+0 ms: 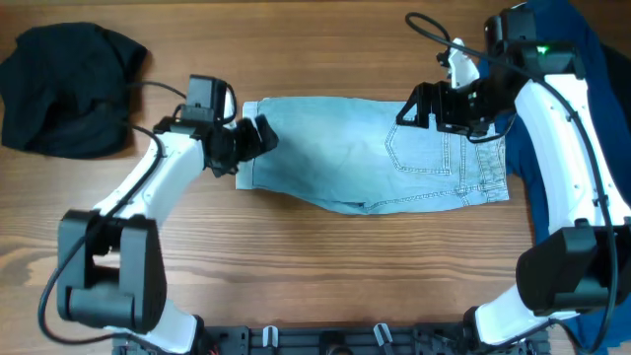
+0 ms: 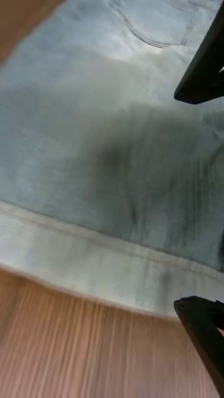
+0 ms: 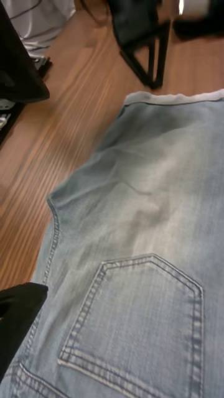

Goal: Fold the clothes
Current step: 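Lift both grippers off the flattened jeans and move them outward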

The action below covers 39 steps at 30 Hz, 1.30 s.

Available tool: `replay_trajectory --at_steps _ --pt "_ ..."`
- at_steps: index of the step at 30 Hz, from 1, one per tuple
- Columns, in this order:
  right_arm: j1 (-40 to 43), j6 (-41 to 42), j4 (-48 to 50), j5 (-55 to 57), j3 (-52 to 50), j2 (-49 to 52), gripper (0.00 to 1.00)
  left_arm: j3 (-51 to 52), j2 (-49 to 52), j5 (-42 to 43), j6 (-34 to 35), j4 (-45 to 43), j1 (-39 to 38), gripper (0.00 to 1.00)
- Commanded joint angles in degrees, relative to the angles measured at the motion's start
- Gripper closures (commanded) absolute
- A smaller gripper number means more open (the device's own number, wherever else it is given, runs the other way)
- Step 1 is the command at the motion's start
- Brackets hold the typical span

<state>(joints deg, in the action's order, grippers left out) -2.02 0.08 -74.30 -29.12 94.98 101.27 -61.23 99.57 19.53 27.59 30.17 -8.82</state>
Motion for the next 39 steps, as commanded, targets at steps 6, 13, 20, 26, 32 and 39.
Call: replay_trajectory --at_steps 6,13,20,26,32,39 --pt "-3.2 -0.5 0.3 -1.1 0.8 -1.0 0.06 4.1 4.2 8.2 -2.0 -3.5 0.5 0.00" --pt "-3.4 -1.6 0.5 -0.5 0.8 -0.9 0.04 4.1 4.2 11.3 -5.4 -4.5 0.5 0.00" --pt "-3.4 2.0 1.7 5.2 0.8 -0.9 0.00 4.1 4.2 10.0 -2.7 -4.6 0.7 0.00" --pt "-1.7 2.8 7.2 6.4 0.7 4.2 0.07 4.1 4.2 15.1 -2.8 -5.1 0.6 0.00" --pt "4.2 4.2 12.1 8.5 0.7 6.1 0.00 3.3 3.1 19.5 -3.4 -9.5 0.3 0.01" --pt "9.6 -0.8 11.8 3.9 0.7 6.1 0.00 -2.7 2.3 18.8 -3.4 -15.7 -2.7 0.06"
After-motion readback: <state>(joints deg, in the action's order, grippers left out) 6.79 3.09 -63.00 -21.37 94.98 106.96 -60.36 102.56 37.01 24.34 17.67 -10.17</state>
